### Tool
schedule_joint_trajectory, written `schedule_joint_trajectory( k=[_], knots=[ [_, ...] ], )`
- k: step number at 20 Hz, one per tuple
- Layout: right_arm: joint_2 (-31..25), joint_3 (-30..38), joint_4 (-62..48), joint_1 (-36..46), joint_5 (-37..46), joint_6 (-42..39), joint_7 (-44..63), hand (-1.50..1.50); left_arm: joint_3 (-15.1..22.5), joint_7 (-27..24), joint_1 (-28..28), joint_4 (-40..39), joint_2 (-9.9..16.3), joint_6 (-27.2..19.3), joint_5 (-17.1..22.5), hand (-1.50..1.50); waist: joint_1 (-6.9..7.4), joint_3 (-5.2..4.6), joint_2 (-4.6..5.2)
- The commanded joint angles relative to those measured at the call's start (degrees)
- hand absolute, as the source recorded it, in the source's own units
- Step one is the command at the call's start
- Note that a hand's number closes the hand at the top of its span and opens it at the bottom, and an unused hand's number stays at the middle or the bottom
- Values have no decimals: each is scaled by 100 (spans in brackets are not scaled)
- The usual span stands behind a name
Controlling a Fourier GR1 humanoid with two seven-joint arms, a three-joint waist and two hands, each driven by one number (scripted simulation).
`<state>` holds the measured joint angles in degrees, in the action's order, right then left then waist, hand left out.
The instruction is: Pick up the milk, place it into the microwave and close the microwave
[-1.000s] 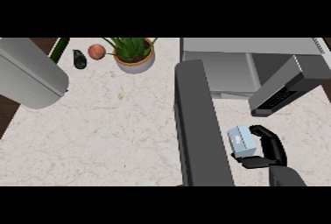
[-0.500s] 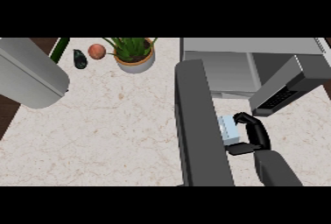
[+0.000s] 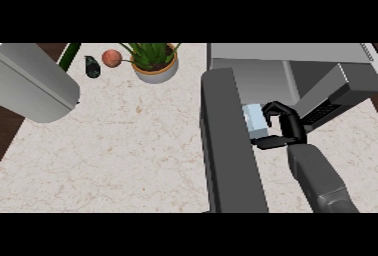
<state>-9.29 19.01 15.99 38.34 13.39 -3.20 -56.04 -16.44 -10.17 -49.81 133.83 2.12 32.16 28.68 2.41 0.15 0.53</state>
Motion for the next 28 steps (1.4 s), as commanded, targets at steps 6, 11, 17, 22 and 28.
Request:
schedule_joint_trajectory(
  k=[6, 11, 17, 22, 28],
  knots=[
    [-511, 136, -523, 1110, 38, 182, 743, 150, 0, 299, 335, 335, 83, -214, 415, -150, 125, 8, 83],
    [-360, 69, -716, 1354, 163, 477, 854, 150, 59, 238, 747, 154, 140, -239, 259, -150, 232, 14, 157],
    [-885, 2, -722, 1766, 359, 1111, 1240, 150, 74, 285, 796, 176, 224, -196, 429, -150, 439, 21, 241],
    [-816, 10, -840, 1839, 428, 1722, 1392, 150, -103, 213, 1000, -118, 413, -98, 495, -150, 552, 19, 288],
    [-1116, 21, -882, 2063, 475, 1855, 1562, 150, -40, 348, 1194, -18, 473, -234, 461, -150, 651, 36, 378]
  ],
)
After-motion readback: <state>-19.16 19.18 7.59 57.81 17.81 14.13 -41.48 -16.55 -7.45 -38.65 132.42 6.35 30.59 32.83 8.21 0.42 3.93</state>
